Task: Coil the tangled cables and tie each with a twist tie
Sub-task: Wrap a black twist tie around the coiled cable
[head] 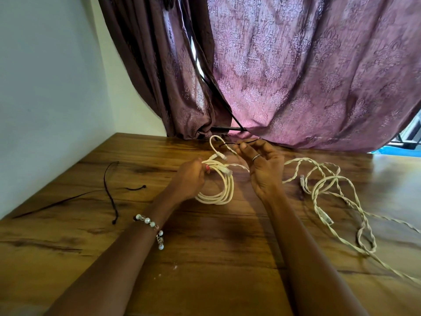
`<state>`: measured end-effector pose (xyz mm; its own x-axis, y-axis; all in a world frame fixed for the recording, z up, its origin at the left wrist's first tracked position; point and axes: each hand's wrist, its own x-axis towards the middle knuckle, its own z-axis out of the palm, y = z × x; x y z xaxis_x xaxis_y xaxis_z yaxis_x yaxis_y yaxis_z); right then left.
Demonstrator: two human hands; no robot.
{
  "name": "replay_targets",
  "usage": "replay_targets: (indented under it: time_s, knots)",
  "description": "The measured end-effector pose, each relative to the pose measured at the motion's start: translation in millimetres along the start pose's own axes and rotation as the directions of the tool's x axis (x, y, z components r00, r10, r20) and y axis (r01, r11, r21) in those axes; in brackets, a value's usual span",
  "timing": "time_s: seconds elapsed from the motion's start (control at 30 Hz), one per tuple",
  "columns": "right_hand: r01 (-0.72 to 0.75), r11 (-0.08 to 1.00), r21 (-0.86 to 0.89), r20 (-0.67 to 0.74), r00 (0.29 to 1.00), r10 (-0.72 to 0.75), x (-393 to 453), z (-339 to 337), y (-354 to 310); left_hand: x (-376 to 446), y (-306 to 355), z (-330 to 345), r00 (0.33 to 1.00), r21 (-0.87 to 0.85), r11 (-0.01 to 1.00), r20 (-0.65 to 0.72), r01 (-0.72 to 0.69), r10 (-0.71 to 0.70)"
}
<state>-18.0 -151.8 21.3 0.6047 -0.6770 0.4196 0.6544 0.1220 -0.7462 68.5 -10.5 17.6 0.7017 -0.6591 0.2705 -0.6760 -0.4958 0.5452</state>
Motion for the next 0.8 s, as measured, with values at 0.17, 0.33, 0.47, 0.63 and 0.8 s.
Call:
replay_targets:
  time_s: [0.17,0.33,0.47,0.63,0.8]
  knots:
    - [0.023,0.996,-0.083,0.205,0.979,-0.005,-3.5,1.6,6.2,3.2,-1.5,0.4,0.995,-0.012,1.000,-0.101,0.013,-0.014]
    - [0.029,0.977,-0.209,0.350,0.936,0.047,-9.0,2.9,8.3,2.0,0.8,0.2,0.984,-0.027,0.997,-0.162,0.070,-0.074]
    - [0.037,0.954,-0.298,0.413,0.906,0.094,-9.6,1.7,12.3,3.6,-4.6,-0.6,0.971,-0.072,0.989,-0.195,0.125,-0.137]
    - [0.033,0.939,-0.342,0.442,0.887,0.130,-9.6,0.2,13.2,2.3,-4.5,-3.1,0.965,-0.106,0.985,-0.211,0.136,-0.156]
    - [0.020,0.950,-0.311,0.458,0.879,0.131,-9.9,0.2,15.3,2.3,-3.7,-1.0,0.966,-0.129,0.981,-0.196,0.142,-0.166]
